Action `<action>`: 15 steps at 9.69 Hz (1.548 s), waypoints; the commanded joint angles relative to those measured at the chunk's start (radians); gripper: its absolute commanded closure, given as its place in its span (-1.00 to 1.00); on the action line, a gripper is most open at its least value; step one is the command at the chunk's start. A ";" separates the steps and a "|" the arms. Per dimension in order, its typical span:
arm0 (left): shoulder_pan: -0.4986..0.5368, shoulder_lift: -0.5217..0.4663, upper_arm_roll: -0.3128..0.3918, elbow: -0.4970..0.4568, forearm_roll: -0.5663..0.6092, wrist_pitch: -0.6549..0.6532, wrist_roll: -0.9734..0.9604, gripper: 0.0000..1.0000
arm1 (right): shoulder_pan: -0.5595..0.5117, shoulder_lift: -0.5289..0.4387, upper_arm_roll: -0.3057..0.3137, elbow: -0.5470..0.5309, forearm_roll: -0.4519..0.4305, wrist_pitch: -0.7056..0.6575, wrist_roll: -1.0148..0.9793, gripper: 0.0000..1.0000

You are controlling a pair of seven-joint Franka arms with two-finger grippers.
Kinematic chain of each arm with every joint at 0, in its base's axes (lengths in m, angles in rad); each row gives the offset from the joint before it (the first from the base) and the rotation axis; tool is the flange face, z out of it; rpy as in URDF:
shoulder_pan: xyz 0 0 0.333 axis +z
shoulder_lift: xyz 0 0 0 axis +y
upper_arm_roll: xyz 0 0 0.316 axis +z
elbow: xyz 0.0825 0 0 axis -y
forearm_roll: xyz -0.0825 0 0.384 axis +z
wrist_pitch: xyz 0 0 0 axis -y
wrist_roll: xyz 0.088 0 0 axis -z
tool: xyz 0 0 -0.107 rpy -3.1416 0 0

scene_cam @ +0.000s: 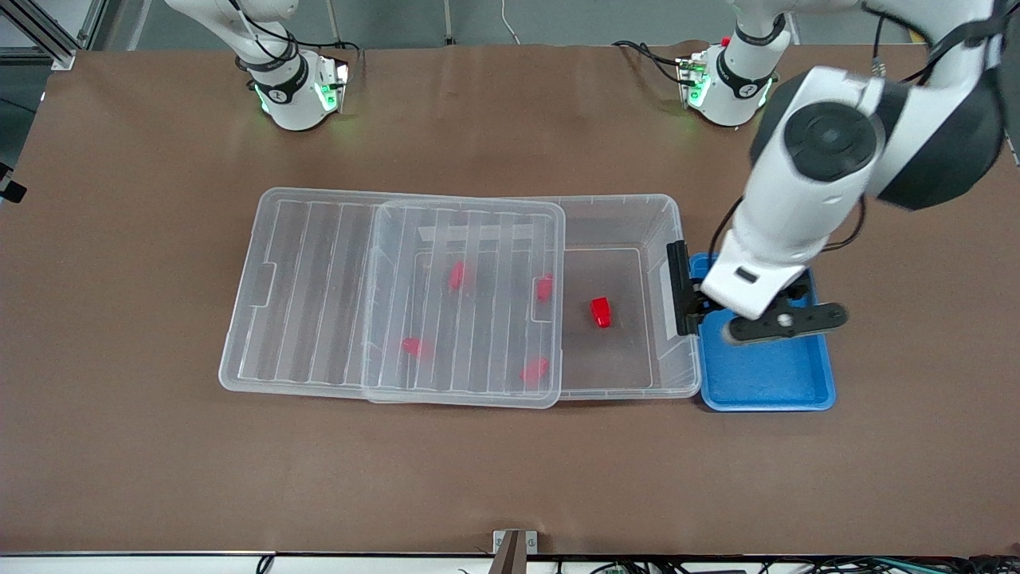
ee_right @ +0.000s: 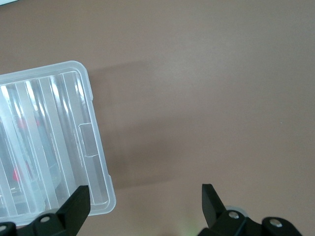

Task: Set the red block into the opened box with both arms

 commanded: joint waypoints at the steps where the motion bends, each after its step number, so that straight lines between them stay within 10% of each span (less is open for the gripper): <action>1: 0.030 -0.079 -0.002 -0.031 -0.070 -0.066 0.018 -1.00 | 0.011 -0.021 -0.010 -0.024 -0.002 0.009 -0.010 -1.00; 6: 0.029 -0.350 0.322 -0.144 -0.300 -0.197 0.482 -1.00 | 0.013 -0.019 -0.004 -0.030 -0.045 0.009 -0.040 -1.00; 10: 0.033 -0.398 0.354 -0.198 -0.302 -0.261 0.526 -1.00 | 0.011 0.010 -0.004 -0.262 -0.048 0.234 -0.129 -0.99; 14: 0.027 -0.378 0.352 -0.195 -0.300 -0.257 0.524 -1.00 | 0.051 0.148 -0.001 -0.408 -0.019 0.452 -0.228 0.99; 15: 0.030 -0.375 0.352 -0.195 -0.300 -0.255 0.523 -1.00 | 0.062 0.185 0.002 -0.408 0.007 0.470 -0.228 1.00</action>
